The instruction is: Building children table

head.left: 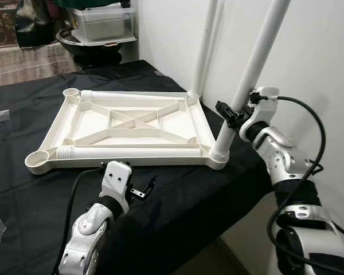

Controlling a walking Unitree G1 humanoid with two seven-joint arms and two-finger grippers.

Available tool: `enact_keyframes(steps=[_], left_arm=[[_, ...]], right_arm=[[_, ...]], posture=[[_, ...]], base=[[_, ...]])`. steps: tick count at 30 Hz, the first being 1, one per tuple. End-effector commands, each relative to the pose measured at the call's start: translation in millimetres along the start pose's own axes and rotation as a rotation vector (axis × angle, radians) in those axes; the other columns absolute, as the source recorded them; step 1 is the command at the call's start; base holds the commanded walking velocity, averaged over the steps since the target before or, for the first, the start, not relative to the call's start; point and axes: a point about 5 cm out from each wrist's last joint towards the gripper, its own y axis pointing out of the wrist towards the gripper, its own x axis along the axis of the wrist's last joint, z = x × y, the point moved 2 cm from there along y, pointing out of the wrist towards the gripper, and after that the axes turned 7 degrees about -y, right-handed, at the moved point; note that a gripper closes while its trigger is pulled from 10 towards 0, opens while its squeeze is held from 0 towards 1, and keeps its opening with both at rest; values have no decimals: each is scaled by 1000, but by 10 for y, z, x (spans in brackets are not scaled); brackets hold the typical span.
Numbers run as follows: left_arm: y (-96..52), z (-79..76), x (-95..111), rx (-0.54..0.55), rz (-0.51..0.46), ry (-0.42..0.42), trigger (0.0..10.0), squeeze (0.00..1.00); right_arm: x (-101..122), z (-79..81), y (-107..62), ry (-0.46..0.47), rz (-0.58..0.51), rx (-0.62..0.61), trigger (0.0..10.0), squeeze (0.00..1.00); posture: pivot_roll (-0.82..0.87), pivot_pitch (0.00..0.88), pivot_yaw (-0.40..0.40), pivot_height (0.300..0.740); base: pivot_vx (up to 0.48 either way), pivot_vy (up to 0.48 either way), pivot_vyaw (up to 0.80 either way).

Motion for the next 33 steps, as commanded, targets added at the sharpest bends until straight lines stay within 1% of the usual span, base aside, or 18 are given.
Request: enact_keyframes(steps=[1, 6, 10, 13, 14, 15, 17, 18, 19, 20, 23, 24, 25, 27, 28, 30, 32, 33], left_arm=[[7, -9, -38, -5, 15, 0, 10000, 0], [4, -16, -41, -8, 16, 0, 10000, 0], [6, -13, -35, -13, 18, 3, 10000, 0], [10, -18, -34, -15, 19, 4, 10000, 0], [15, -20, -31, -16, 18, 5, 10000, 0], [15, -20, -31, -16, 18, 5, 10000, 0], [24, -25, -25, -17, 17, 4, 10000, 0], [24, -25, -25, -17, 17, 4, 10000, 0], [26, -27, -23, -18, 17, 4, 10000, 0], [21, -20, -25, -16, 18, 5, 10000, 0], [17, -9, -28, -12, 18, 5, 10000, 0], [14, -2, -31, -8, 18, 4, 10000, 0], [10, -1, -37, -4, 17, 2, 10000, 0], [10, -1, -37, -4, 17, 2, 10000, 0], [7, -5, -43, -2, 18, 0, 10000, 0], [6, -17, -50, -2, 18, -3, 10000, 0], [11, -41, -57, -5, 18, -6, 10000, 0], [11, -41, -57, -5, 18, -6, 10000, 0]], right_arm=[[-76, 48, -18, 0, 21, 72, 0, 0], [-142, 77, -37, -19, 43, 102, 0, 0], [-472, -23, 30, -20, 195, -432, 0, 0], [-535, -24, 5, 13, 221, -538, 0, 0], [-614, 56, -26, 70, 239, -628, 0, 0], [-614, 56, -26, 70, 239, -628, 0, 0], [-624, 296, -51, 137, 214, -722, 0, 0], [-624, 296, -51, 137, 214, -722, 0, 0], [-598, 399, -36, 144, 202, -714, 10000, 0], [-561, 502, 19, 145, 189, -647, 10000, 0], [-508, 510, 33, 145, 150, -612, 10000, 0], [-452, 428, 18, 142, 117, -620, 10000, 1000], [-388, 320, 7, 127, 90, -621, 10000, 1000], [-388, 320, 7, 127, 90, -621, 10000, 1000], [-329, 206, -9, 112, 74, -635, 10000, 0], [-277, 123, 13, 133, 62, -590, 10000, 0], [-126, 27, 43, 132, -9, -376, 10000, 0], [-126, 27, 43, 132, -9, -376, 10000, 0]], posture=[[93, 0, -83, 740], [95, 0, -80, 740], [94, 0, -72, 740], [99, 0, -73, 740], [98, 0, -71, 740], [98, 0, -71, 740], [102, 0, -72, 740], [102, 0, -72, 740], [102, 0, -74, 740], [102, 0, -76, 740], [102, 0, -81, 740], [99, 0, -85, 740], [99, 0, -85, 740], [99, 0, -85, 740], [99, 0, -85, 740], [90, 0, -85, 740], [85, 0, -85, 740], [85, 0, -85, 740]], base=[[0, 0, 0], [0, 0, 0], [0, 0, 0], [0, 0, 0], [0, 0, 0], [0, 0, 0], [0, 0, 0], [0, 0, 0], [0, 0, 0], [0, 0, 0], [0, 0, 0], [0, 0, 0], [0, 0, 0], [0, 0, 0], [0, 0, 0], [0, 0, 0], [0, 0, 0], [0, 0, 0]])
